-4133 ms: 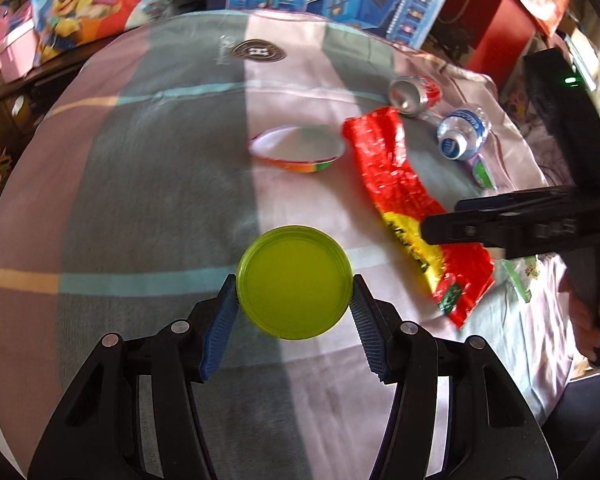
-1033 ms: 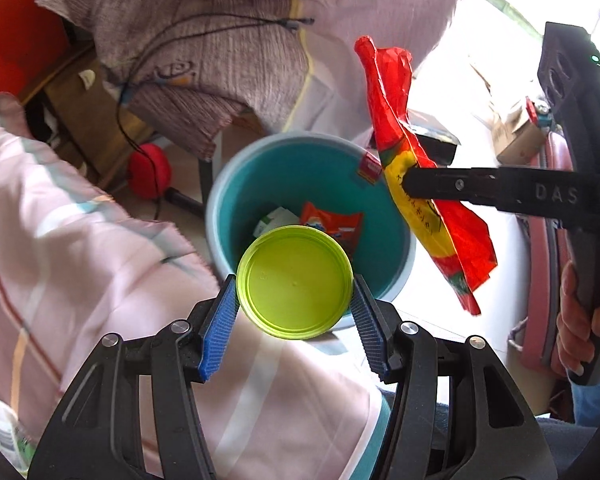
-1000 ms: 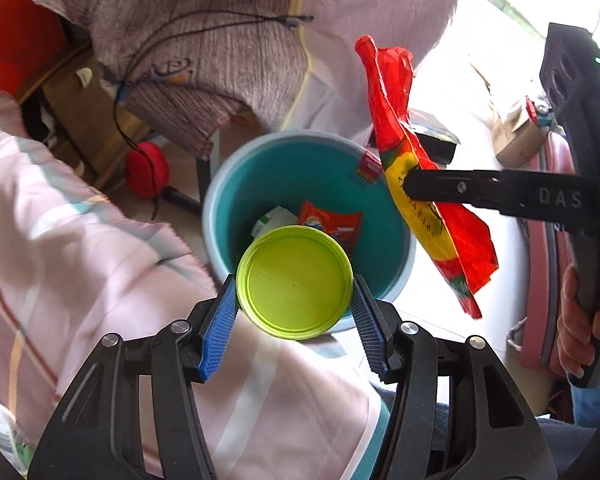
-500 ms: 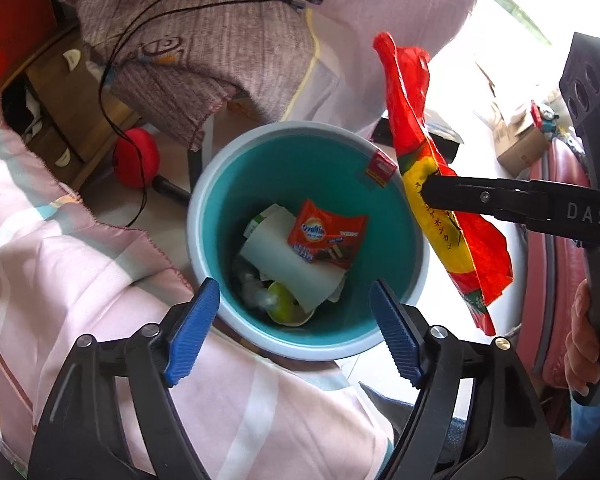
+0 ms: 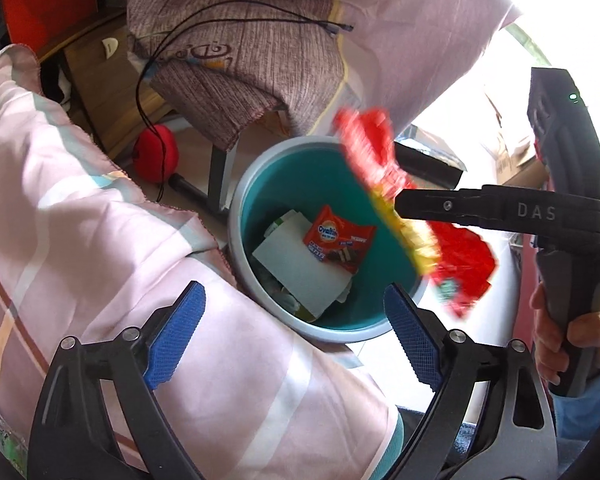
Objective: Collect trash
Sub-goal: 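Open both grippers to drop the lid and snack bag into the bin, then move both grippers back over the table toward the pill bottle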
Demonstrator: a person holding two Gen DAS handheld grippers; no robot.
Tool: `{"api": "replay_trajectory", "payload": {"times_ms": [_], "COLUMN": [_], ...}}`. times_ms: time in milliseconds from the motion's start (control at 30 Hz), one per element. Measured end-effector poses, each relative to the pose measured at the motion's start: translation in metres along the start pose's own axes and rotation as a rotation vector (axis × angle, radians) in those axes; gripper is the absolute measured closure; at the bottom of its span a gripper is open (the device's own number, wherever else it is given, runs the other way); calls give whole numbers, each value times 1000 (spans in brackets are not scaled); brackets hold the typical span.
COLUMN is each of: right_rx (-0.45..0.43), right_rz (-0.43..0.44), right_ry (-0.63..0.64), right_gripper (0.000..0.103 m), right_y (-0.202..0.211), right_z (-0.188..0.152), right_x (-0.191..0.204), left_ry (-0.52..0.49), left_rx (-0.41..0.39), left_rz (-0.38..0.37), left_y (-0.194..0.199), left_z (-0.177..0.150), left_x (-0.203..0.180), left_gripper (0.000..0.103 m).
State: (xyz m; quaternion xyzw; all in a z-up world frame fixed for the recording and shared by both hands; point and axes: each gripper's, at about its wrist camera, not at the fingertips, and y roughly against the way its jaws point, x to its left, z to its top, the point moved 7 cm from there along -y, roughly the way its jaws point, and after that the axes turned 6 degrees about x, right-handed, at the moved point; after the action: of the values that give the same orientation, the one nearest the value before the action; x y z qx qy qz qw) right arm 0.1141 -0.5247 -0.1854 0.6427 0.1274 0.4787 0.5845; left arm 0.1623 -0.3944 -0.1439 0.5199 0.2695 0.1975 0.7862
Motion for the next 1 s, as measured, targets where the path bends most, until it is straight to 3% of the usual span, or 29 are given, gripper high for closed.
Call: {"api": "replay_trajectory", "payload": {"times_ms": [67, 500, 1000], "right_rx": [11, 18, 21], "right_rz": [6, -47, -30], "right_ry": [-12, -17, 120], "right_gripper": [27, 24, 24], "right_y": [-2, 3, 7], "right_z": [0, -8, -41], "right_x": [1, 12, 98], "left_ry": [3, 35, 119], "left_rx": [-3, -26, -118], "left_rz": [-5, -20, 49], "left_y": [2, 14, 74], "left_z": [-1, -12, -67], "left_x": [2, 11, 59], "left_gripper": [12, 11, 11]}}
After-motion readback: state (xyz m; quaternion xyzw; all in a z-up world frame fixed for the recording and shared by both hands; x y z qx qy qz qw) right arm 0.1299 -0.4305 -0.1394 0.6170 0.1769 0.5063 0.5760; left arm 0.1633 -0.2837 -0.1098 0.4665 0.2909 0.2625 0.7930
